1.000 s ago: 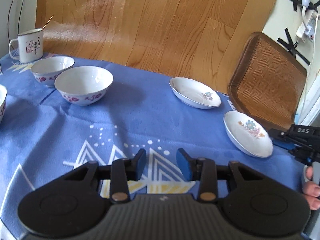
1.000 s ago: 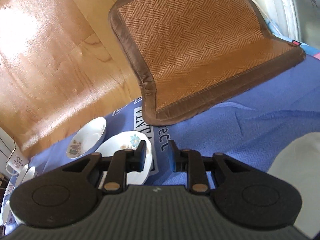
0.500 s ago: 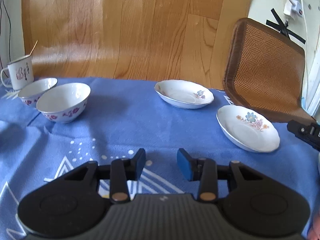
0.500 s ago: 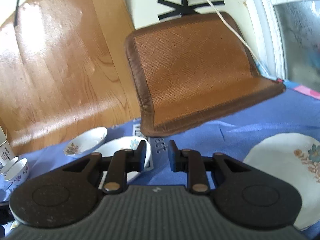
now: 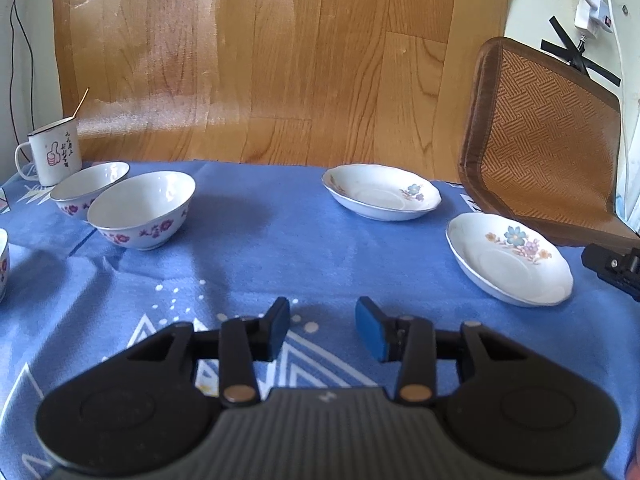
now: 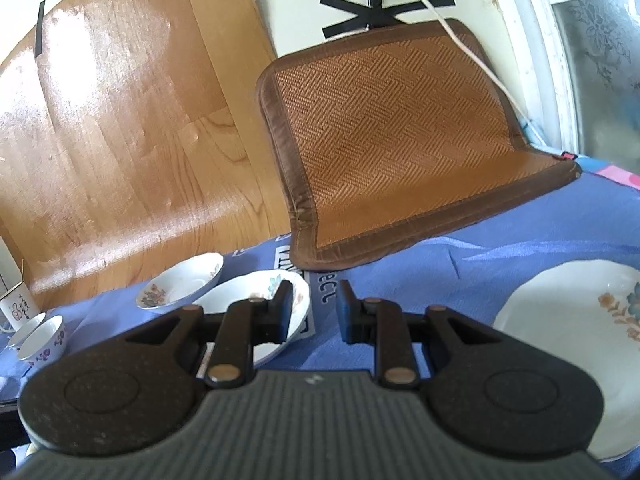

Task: Organize plates and bowls

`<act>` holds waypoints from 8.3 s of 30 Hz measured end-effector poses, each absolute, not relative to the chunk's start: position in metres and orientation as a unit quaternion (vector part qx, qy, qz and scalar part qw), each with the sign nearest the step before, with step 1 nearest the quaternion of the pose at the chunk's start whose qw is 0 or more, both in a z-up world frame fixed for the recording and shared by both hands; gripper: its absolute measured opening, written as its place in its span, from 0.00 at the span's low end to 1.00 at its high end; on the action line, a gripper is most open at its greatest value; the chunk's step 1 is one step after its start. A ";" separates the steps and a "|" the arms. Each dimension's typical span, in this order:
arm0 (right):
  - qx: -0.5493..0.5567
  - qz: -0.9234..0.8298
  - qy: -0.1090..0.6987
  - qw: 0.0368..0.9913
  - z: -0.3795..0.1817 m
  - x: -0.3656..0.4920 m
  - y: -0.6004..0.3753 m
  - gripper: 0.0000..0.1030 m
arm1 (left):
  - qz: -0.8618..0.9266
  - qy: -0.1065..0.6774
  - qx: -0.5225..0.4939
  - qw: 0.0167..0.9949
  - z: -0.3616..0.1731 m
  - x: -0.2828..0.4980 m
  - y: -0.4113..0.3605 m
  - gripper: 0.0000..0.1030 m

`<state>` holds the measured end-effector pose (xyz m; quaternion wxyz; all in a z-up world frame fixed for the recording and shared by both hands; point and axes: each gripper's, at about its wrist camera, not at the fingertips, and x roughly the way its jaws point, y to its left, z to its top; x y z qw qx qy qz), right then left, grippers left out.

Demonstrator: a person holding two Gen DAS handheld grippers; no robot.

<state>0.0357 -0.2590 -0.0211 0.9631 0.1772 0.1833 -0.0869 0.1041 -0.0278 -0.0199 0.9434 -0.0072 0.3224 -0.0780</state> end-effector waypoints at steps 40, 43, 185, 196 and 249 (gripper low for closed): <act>0.173 -0.040 0.239 0.955 -0.021 0.050 -0.256 0.15 | -0.073 0.316 -0.014 0.946 -0.021 0.102 -0.022 0.47; 0.187 -0.019 0.231 0.955 -0.020 0.047 -0.260 0.14 | -0.071 0.319 -0.020 0.945 -0.021 0.103 -0.020 0.48; 0.328 0.043 0.400 0.855 -0.006 0.165 -0.224 0.08 | -0.083 0.281 -0.112 0.950 -0.019 0.109 0.075 0.46; 0.401 0.157 0.436 0.790 -0.021 0.031 -0.213 0.09 | -0.157 0.337 -0.117 0.921 -0.008 0.083 0.064 0.47; 0.255 0.054 0.294 0.919 0.003 -0.047 -0.242 0.10 | -0.215 0.355 -0.071 0.907 0.020 0.039 -0.038 0.17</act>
